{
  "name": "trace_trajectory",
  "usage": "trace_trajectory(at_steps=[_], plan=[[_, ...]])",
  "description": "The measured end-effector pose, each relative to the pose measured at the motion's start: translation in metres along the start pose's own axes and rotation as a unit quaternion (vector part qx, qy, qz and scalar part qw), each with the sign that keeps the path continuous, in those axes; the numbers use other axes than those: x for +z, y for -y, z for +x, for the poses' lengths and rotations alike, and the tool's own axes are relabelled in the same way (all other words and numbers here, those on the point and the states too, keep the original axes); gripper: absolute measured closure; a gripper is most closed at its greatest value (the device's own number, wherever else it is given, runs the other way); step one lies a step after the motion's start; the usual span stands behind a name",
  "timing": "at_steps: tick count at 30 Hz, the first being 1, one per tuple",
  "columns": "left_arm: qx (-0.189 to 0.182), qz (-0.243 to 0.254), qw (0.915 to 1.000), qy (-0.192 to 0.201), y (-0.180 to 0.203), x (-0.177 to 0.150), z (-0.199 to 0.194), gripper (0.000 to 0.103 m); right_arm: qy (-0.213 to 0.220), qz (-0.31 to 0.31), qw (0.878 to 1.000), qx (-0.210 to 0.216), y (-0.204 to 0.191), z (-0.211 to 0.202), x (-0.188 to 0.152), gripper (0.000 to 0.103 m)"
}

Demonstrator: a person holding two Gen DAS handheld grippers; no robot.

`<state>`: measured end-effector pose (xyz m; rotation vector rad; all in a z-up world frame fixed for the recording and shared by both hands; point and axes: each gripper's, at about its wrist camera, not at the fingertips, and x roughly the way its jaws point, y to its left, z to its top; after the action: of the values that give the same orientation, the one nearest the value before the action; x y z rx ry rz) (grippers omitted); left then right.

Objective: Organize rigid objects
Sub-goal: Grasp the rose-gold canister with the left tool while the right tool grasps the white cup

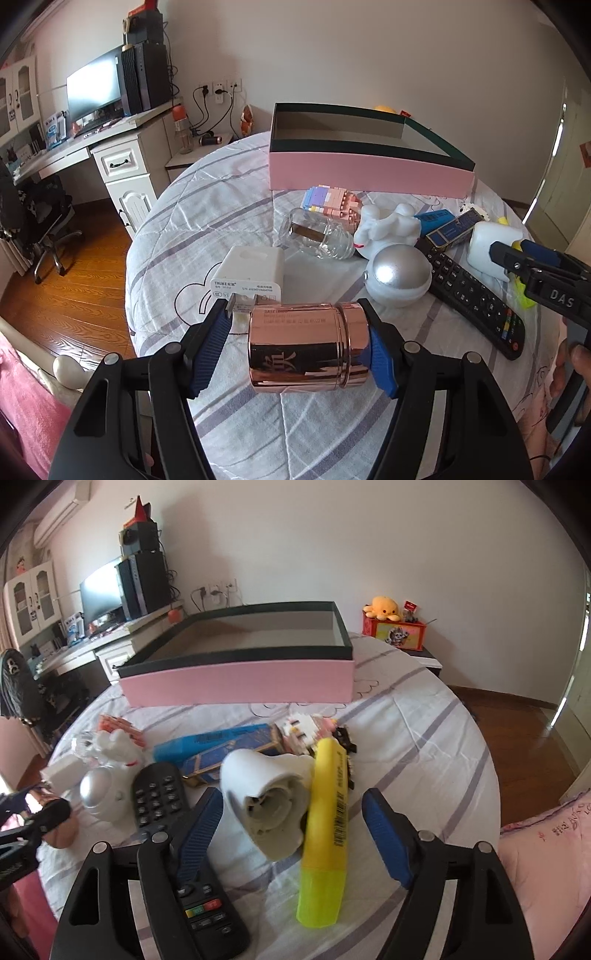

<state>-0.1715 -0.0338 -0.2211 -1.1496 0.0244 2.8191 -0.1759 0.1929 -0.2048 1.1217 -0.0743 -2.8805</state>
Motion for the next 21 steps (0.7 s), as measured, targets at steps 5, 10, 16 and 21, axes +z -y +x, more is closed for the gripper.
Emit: trace_trajectory(at_steps=[5, 10, 16, 21], plan=[[-0.001, 0.000, 1.0000, 0.003, -0.001, -0.002, -0.002, 0.034, 0.016, 0.007, 1.000, -0.004, 0.002, -0.020, -0.003, 0.024], [-0.004, -0.001, 1.0000, 0.006, -0.001, -0.004, -0.002, 0.034, 0.011, -0.005, 1.000, 0.018, -0.016, -0.020, -0.001, 0.024], [-0.007, 0.000, 0.9999, 0.009, -0.002, -0.004, -0.001, 0.032, -0.015, 0.000, 1.000, 0.013, -0.023, 0.010, 0.002, 0.039], [0.000, 0.008, 0.9999, 0.015, 0.001, -0.002, 0.000, 0.034, -0.012, -0.020, 1.000, -0.020, -0.028, 0.020, 0.006, 0.048]])
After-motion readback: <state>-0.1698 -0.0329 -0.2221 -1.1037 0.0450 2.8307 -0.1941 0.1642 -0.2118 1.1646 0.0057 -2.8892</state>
